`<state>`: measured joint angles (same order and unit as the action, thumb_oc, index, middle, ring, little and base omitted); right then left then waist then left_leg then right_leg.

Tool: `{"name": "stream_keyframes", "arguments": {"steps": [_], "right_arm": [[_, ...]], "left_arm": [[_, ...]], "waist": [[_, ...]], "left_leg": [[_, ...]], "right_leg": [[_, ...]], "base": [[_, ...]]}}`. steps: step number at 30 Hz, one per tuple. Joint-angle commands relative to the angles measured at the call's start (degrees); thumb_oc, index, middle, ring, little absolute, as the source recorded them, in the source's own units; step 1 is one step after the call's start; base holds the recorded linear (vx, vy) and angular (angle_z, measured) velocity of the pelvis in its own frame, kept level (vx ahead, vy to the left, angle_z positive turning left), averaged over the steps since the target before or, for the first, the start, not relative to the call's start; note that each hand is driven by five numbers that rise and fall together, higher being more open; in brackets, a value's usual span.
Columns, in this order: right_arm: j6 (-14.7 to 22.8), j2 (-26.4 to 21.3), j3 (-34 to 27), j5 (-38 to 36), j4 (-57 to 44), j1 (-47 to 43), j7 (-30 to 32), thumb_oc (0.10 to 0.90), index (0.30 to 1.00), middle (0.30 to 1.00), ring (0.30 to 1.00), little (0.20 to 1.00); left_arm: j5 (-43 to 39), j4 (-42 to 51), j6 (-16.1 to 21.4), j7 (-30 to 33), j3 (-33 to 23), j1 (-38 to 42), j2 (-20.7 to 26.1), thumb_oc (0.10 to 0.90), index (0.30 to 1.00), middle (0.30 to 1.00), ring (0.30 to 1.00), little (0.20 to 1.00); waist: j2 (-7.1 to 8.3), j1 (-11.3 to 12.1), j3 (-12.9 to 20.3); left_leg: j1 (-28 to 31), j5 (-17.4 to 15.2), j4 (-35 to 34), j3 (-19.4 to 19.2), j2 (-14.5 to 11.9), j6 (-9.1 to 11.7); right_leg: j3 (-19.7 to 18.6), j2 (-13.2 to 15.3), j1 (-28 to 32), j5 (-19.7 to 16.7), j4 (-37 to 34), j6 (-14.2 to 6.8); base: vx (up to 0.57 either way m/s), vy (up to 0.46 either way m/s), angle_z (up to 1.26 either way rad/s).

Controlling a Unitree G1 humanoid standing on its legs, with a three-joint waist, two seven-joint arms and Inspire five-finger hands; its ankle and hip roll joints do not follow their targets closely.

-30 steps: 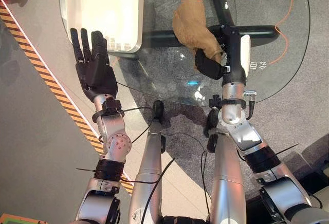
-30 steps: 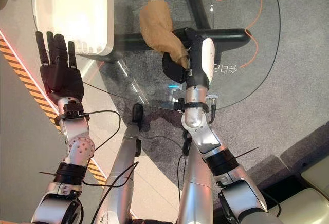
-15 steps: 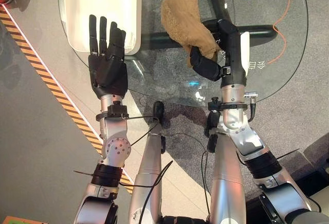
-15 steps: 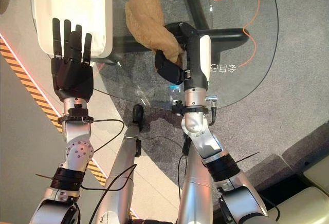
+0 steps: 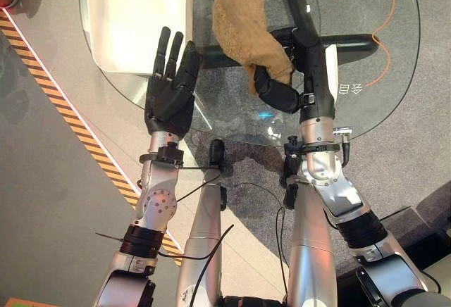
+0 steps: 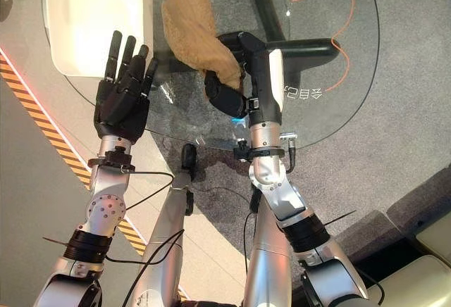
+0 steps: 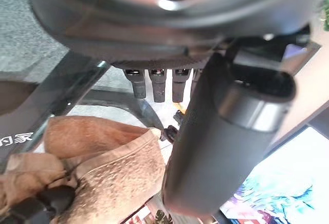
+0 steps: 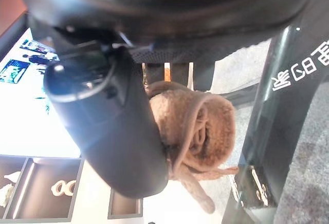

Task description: Wipe the table with a cloth and put it in the basket.

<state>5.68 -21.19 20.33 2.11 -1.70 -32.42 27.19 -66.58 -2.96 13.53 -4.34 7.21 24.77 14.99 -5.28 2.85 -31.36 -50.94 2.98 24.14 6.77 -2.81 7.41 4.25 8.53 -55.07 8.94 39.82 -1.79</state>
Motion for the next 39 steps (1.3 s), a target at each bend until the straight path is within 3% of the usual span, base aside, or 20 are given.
{"name": "stream_keyframes", "arguments": {"steps": [1, 14, 32, 33, 34, 35, 39], "right_arm": [[10.36, 1.24, 0.69, 0.35, -17.26, -5.93, -1.28, 0.1, 0.3, 0.3, 0.3, 0.2], [7.21, 1.89, 4.67, -0.95, -17.23, -7.45, -5.64, 0.1, 0.3, 0.3, 0.3, 0.2], [5.02, 2.2, 6.78, -0.56, -16.82, -8.36, -6.88, 0.1, 0.3, 0.3, 0.3, 0.2], [4.83, 2.26, 6.81, -0.55, -16.94, -8.4, -7.06, 0.1, 0.3, 0.3, 0.3, 0.2], [4.58, 2.47, 6.96, -0.28, -17.04, -8.38, -7.19, 0.1, 0.3, 0.3, 0.3, 0.2], [4.57, 2.48, 6.97, -0.27, -17.04, -8.37, -7.19, 0.1, 0.3, 0.3, 0.3, 0.2], [4.01, 2.42, 7.06, -0.38, -17.17, -8.65, -7.86, 0.1, 0.3, 0.3, 0.3, 0.2]], "left_arm": [[0.85, 8.73, 1.24, -4.72, -0.15, 3.2, 2.33, 0.8, 0.9, 0.9, 0.9, 0.9], [1.58, 8.94, -0.79, -5.34, 2.36, 6.55, 2.23, 0.8, 0.9, 0.9, 0.9, 0.9], [2.15, 9.23, 3.88, -3.56, 2.01, 7.11, 0.81, 0.8, 0.9, 0.9, 0.9, 0.9], [2.04, 9.19, 4.19, -3.91, 1.88, 7.08, 0.68, 0.476, 0.622, 0.622, 0.622, 0.576], [2.31, 9.26, 4.8, -3.94, 1.81, 7.03, 0.51, 0.248, 0.427, 0.427, 0.427, 0.348], [2.32, 9.27, 4.8, -3.92, 1.81, 7.03, 0.51, 0.1, 0.3, 0.3, 0.3, 0.2], [2.74, 9.4, 5.92, -3.93, 1.33, 7.29, 0.18, 0.1, 0.3, 0.3, 0.3, 0.2]], "waist": [[0.42, -1.08, 1.56], [0.67, -1.52, 1.56], [0.9, -1.13, 1.56], [0.92, -1.13, 1.56], [0.94, -1.1, 1.56], [0.94, -1.1, 1.56], [0.98, -1.05, 1.56]], "left_leg": [[2.37, -3.88, 1.92, -5.93, 6.11, -8.12], [2.81, -3.49, 1.16, -6.23, 5.91, -7.83], [2.96, -3.16, 0.54, -6.0, 5.96, -7.65], [2.97, -3.11, 0.49, -5.99, 5.95, -7.65], [2.95, -3.14, 0.5, -6.0, 5.96, -7.66], [2.95, -3.14, 0.5, -6.0, 5.96, -7.66], [2.92, -3.17, 0.54, -5.94, 5.97, -7.63]], "right_leg": [[1.77, -5.5, 3.49, -3.89, -6.64, 0.54], [1.55, -5.8, 3.91, -4.02, -7.33, 0.61], [1.85, -5.96, 4.08, -3.92, -7.69, 0.65], [1.82, -6.01, 4.05, -3.94, -7.69, 0.65], [1.86, -6.03, 4.02, -3.93, -7.68, 0.67], [1.86, -6.03, 4.02, -3.93, -7.67, 0.67], [1.87, -5.99, 3.92, -3.9, -7.55, 0.65]], "base": [[0.0, 0.0, 0.0], [0.0, 0.0, 0.0], [0.0, 0.0, 0.0], [0.0, 0.0, 0.0], [0.0, 0.0, 0.0], [0.0, 0.0, 0.0], [0.0, 0.0, 0.0]]}}
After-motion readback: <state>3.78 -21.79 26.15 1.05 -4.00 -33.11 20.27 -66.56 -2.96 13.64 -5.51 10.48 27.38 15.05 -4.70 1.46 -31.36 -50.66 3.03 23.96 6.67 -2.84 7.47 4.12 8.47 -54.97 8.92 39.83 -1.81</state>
